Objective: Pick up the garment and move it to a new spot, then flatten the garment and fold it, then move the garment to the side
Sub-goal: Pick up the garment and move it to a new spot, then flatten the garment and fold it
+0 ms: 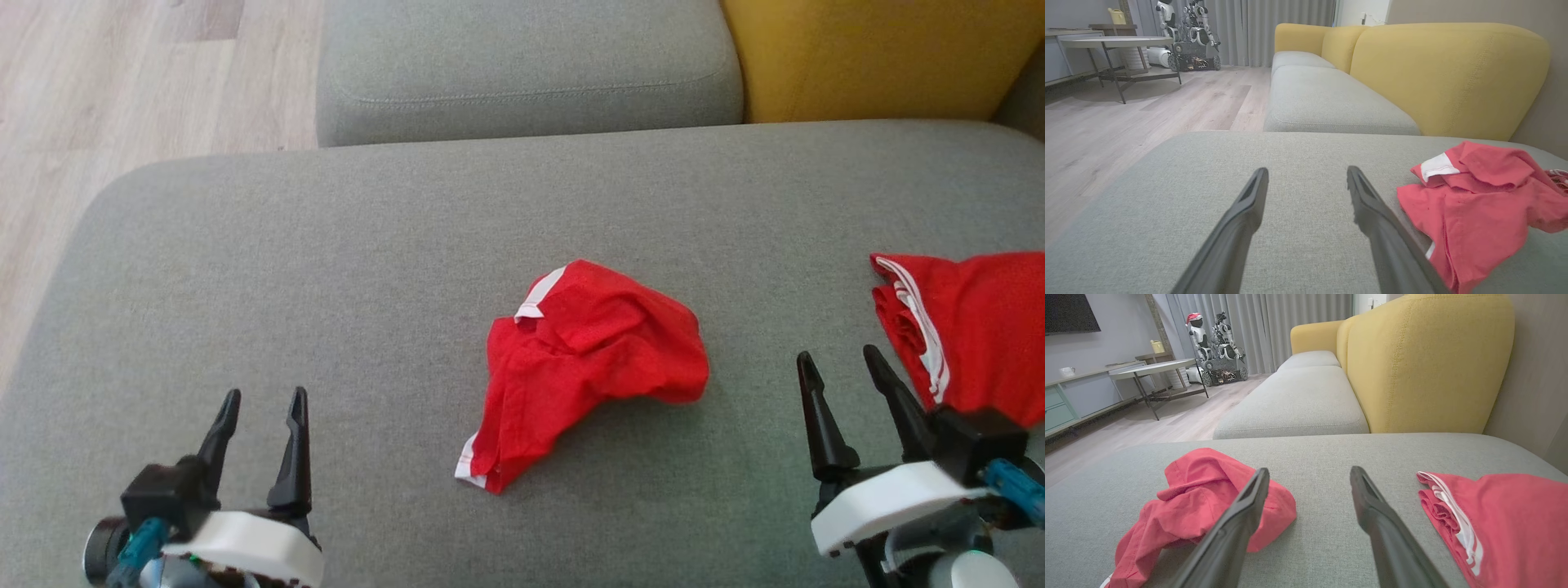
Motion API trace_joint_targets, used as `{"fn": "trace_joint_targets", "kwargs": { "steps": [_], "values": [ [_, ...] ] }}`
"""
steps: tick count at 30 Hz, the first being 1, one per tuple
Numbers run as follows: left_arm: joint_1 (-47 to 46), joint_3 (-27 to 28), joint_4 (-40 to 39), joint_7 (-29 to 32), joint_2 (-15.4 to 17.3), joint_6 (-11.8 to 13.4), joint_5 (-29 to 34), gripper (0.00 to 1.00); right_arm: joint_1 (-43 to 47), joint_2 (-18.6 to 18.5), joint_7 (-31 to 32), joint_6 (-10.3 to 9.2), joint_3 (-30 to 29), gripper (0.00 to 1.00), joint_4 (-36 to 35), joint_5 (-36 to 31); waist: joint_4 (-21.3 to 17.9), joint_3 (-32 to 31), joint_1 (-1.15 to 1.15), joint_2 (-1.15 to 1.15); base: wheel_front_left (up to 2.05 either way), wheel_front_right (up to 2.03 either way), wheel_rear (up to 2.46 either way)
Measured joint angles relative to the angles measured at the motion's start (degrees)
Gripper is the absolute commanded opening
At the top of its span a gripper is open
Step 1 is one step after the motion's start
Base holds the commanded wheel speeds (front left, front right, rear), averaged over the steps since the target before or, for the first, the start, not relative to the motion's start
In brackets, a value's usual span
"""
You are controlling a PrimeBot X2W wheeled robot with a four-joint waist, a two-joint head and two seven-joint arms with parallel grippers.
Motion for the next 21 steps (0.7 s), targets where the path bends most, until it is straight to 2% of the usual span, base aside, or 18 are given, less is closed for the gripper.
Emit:
{"fn": "trace_joint_targets", "kwargs": {
  "steps": [21],
  "values": [
    [0.52,-1.34,-0.74,0.68,0.79,0.74,0.00,1.00,0.86,0.01,0.41,0.00,0.00,1.00,-0.51,-0.31,-0.14,0.20,0.00,0.00,0.00,0.00,0.00]
  ]
}}
